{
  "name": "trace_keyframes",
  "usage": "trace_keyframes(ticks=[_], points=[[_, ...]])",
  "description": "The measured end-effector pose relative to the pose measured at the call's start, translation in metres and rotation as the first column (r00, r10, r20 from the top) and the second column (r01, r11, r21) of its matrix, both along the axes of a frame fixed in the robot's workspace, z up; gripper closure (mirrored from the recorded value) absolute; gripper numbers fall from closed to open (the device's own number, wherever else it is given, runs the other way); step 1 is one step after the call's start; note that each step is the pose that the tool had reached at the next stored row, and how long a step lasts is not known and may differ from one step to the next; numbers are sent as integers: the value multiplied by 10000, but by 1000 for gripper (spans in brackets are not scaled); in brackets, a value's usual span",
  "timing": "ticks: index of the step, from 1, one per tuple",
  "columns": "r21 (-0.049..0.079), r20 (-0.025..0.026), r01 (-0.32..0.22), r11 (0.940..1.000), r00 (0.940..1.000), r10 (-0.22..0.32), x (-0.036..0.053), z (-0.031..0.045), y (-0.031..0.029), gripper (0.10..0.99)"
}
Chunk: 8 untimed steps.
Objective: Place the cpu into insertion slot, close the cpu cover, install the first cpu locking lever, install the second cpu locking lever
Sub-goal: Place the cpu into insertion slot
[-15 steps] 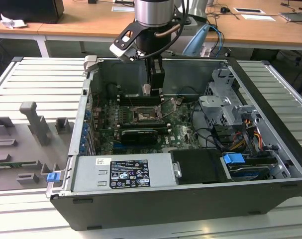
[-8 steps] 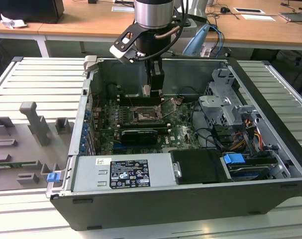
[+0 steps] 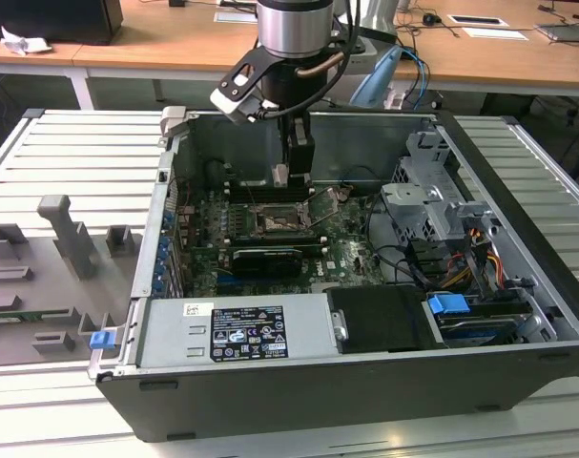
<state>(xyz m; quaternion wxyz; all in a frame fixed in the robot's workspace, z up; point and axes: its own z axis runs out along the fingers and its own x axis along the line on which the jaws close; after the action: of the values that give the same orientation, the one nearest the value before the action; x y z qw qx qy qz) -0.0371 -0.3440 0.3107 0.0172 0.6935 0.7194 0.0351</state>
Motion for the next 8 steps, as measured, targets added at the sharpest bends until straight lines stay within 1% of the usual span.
trace_keyframes(ticks=[8], points=[[0,0,85,10000,10000,-85,0,-26,0,557]])
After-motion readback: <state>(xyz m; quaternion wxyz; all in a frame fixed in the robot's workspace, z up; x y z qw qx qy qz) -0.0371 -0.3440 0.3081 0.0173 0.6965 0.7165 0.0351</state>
